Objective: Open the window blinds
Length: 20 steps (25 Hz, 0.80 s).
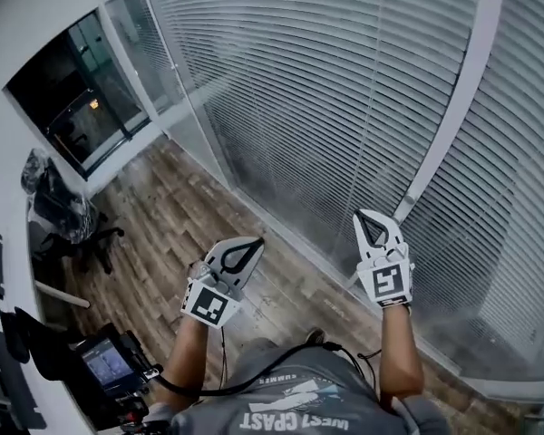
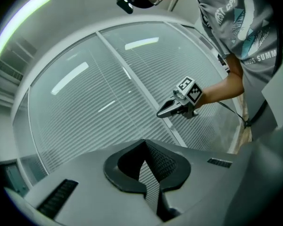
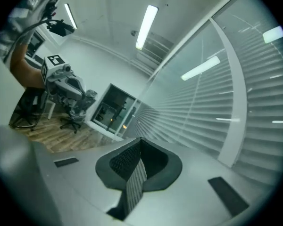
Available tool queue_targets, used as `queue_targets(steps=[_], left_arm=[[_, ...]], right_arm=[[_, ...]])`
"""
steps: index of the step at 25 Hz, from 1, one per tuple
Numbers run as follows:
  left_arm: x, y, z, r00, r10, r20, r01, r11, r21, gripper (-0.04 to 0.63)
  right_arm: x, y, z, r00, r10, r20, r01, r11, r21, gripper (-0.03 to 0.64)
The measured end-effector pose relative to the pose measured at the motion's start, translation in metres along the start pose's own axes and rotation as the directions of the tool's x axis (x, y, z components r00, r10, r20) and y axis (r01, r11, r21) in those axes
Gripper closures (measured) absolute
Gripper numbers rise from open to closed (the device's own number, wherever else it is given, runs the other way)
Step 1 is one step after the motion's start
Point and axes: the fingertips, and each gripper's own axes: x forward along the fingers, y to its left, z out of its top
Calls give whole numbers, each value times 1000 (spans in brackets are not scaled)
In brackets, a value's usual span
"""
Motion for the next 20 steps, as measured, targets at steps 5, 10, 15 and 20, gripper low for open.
queue_targets(steps=[5,10,15,20], left_arm=[[64,-6,-24,988,-133,75,135,990,-29,592],[126,-10,-29,942,-275,193,279,960,11,592],[153,36,-69,903,-319,289,327,945,21,592],[154,30,-52,874,-354,332,359,932,48,592]], right_arm=[[-16,-54,-61,894,-377,-241,316,914,-256,620],[-24,-77,-119,760,-524,-383,378,837,-395,554],[30,-59,-144,655,-615,-438,305,746,-592,523],[-1,-53,-148,617,-646,-449,296,720,-628,488]])
